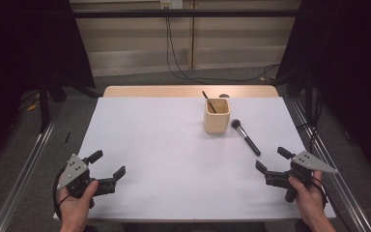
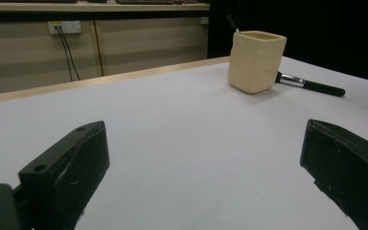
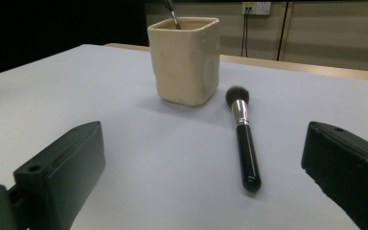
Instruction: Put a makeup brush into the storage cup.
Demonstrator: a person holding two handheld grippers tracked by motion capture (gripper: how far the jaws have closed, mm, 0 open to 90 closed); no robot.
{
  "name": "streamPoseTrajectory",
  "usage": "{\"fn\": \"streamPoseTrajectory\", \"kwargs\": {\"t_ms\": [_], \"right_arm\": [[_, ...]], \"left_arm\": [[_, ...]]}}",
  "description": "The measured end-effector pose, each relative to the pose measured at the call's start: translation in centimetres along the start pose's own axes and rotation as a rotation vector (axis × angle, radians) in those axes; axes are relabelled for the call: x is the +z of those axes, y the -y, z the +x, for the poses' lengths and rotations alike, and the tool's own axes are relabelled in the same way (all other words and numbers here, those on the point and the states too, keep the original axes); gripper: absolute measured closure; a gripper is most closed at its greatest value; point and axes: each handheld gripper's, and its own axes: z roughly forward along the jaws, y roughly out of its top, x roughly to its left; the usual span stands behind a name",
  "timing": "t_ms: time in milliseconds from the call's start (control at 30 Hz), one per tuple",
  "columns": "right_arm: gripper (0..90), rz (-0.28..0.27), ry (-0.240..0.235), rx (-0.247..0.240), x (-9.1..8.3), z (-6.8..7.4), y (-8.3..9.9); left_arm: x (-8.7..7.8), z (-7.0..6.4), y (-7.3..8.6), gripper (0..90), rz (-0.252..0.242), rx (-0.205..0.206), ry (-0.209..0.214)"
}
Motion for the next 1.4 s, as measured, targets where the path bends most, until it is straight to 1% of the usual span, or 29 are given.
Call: {"fn": "streamPoseTrajectory", "kwargs": {"t_ms": [67, 233, 267, 367, 433, 500, 567, 700, 733, 800, 867, 933, 1000, 1033, 1067, 1100, 1133, 1167, 1200, 1233, 1267, 1300, 1333, 1400], "right_arm": [[0.3, -0.003, 0.000, -0.002, -0.1, 0.0, 0.0], [0.4, -0.002, -0.005, -0.004, 0.0, -0.1, 0.0], [0.4, -0.004, -0.006, -0.011, -0.1, -0.1, 0.0], [0.2, -0.010, -0.012, -0.012, -0.1, -0.1, -0.1], [0.2, -0.006, -0.009, -0.012, -0.1, -0.1, -0.1], [0.2, -0.002, -0.010, -0.004, 0.1, -0.1, -0.2], [0.2, 0.000, -0.008, -0.001, 0.3, -0.2, -0.3], [0.0, 0.004, 0.001, 0.014, 0.8, -0.5, -0.6], [0.0, 0.008, 0.000, 0.017, 0.9, -0.5, -0.6], [0.0, 0.009, -0.004, 0.012, 1.2, -0.6, -0.8], [0.0, 0.007, -0.005, 0.015, 1.4, -0.8, -1.1], [0.0, 0.012, -0.006, 0.006, 1.7, -1.0, -1.3], [0.0, 0.019, -0.010, 0.004, 2.0, -1.3, -1.5], [0.0, 0.024, -0.015, 0.002, 2.2, -1.4, -1.5], [0.0, 0.029, -0.021, 0.001, 2.3, -1.5, -1.6], [0.0, 0.036, -0.021, -0.010, 2.5, -1.7, -1.7], [0.0, 0.029, -0.015, -0.024, 2.6, -1.7, -1.8], [0.0, 0.026, -0.010, -0.030, 2.7, -1.8, -2.0], [0.0, 0.030, -0.011, -0.029, 2.8, -1.9, -2.2], [0.0, 0.040, -0.018, -0.035, 3.0, -2.0, -2.5], [0.0, 0.043, -0.024, -0.045, 3.1, -2.2, -2.7], [0.0, 0.046, -0.022, -0.047, 3.3, -2.3, -2.9], [0.0, 0.045, -0.017, -0.048, 3.6, -2.4, -3.1], [0.0, 0.048, -0.014, -0.055, 4.1, -2.7, -3.4]], "left_arm": [[0.1, 0.0, 0.0, 2.9, -0.003, -0.011, 0.000], [0.1, 0.0, 0.0, 3.0, 0.002, -0.008, -0.002], [0.2, 0.0, 0.0, 3.0, 0.000, -0.012, -0.001], [0.3, 0.0, 0.1, 2.9, 0.000, -0.017, -0.005], [0.4, 0.1, 0.1, 2.9, -0.005, -0.029, -0.001], [0.4, 0.2, 0.2, 2.9, -0.004, -0.025, -0.002], [0.4, 0.2, 0.3, 2.9, -0.007, -0.044, -0.006], [0.3, 0.5, 0.3, 2.4, 0.002, -0.054, -0.023], [0.3, 0.5, 0.3, 2.4, 0.002, -0.061, -0.013], [0.2, 0.5, 0.3, 2.4, 0.003, -0.056, -0.018], [0.2, 0.5, 0.3, 2.4, -0.002, -0.062, -0.011], [0.1, 0.4, 0.2, 2.4, -0.008, -0.058, -0.015], [0.1, 0.2, 0.1, 2.5, -0.021, -0.060, -0.004], [0.1, 0.2, 0.0, 2.6, -0.010, -0.050, -0.004], [0.1, 0.1, 0.0, 2.6, -0.014, -0.057, -0.004], [0.1, 0.0, 0.0, 2.6, -0.023, -0.070, 0.004], [0.2, 0.0, 0.0, 2.6, -0.017, -0.068, 0.009], [0.3, 0.0, 0.0, 2.6, 0.001, -0.061, 0.008], [0.4, -0.1, 0.0, 2.6, 0.005, -0.056, 0.006], [0.5, -0.1, 0.0, 2.6, 0.005, -0.060, 0.014], [0.5, 0.0, 0.1, 2.6, 0.003, -0.078, 0.026], [0.5, 0.0, 0.1, 2.7, 0.005, -0.084, 0.027], [0.4, 0.0, 0.1, 2.7, -0.004, -0.089, 0.016], [0.3, 0.0, 0.0, 2.7, -0.007, -0.076, 0.009]]}}
